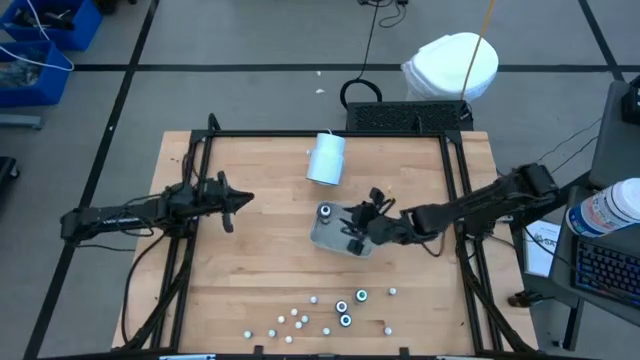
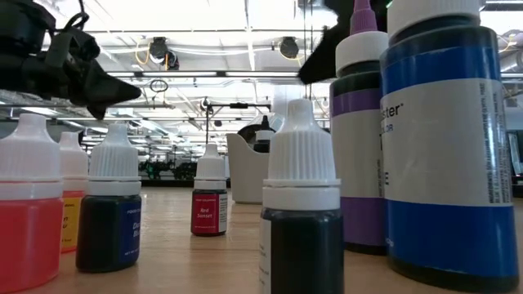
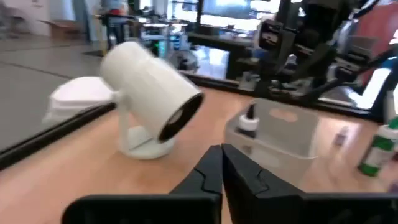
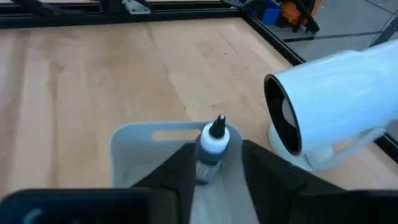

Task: Pick & Place food coloring
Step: Adjust the gray bin

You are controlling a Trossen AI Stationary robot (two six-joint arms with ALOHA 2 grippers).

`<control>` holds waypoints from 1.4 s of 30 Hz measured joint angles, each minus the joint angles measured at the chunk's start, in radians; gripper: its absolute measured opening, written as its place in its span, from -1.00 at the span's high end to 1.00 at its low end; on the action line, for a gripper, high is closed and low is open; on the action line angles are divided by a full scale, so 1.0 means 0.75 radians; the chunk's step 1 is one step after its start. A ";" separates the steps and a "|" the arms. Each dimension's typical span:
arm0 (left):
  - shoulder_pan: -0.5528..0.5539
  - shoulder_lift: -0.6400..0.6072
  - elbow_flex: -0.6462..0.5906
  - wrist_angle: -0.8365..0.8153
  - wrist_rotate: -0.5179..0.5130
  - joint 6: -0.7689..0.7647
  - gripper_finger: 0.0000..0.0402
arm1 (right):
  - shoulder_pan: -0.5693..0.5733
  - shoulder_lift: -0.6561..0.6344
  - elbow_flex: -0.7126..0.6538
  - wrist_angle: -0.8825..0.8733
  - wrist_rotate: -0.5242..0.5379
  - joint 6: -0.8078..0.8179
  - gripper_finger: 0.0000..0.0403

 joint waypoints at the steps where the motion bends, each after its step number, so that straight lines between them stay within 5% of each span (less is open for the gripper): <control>1: -0.003 0.047 0.000 0.029 0.019 -0.002 0.96 | 0.026 -0.031 0.000 -0.063 0.012 0.017 0.56; 6: -0.042 0.310 -0.001 0.182 0.035 0.000 0.98 | 0.175 -0.175 0.000 -0.427 0.086 0.244 0.96; 12: -0.123 0.660 0.047 0.428 0.024 0.001 0.99 | 0.354 -0.179 0.000 -0.680 0.114 0.605 0.99; 17: -0.196 0.997 0.199 0.433 -0.102 0.002 0.99 | 0.443 -0.095 0.000 -0.789 0.118 0.818 1.00; 26: -0.241 1.537 0.514 0.453 -0.129 0.103 0.99 | 0.512 0.046 0.000 -0.957 0.110 1.164 1.00; 33: -0.231 1.771 0.698 0.439 -0.129 0.167 1.00 | 0.460 0.127 -0.001 -0.994 0.106 1.193 1.00; 42: -0.228 1.843 0.824 0.292 -0.128 0.169 0.99 | 0.301 0.128 -0.104 -0.884 0.053 1.029 1.00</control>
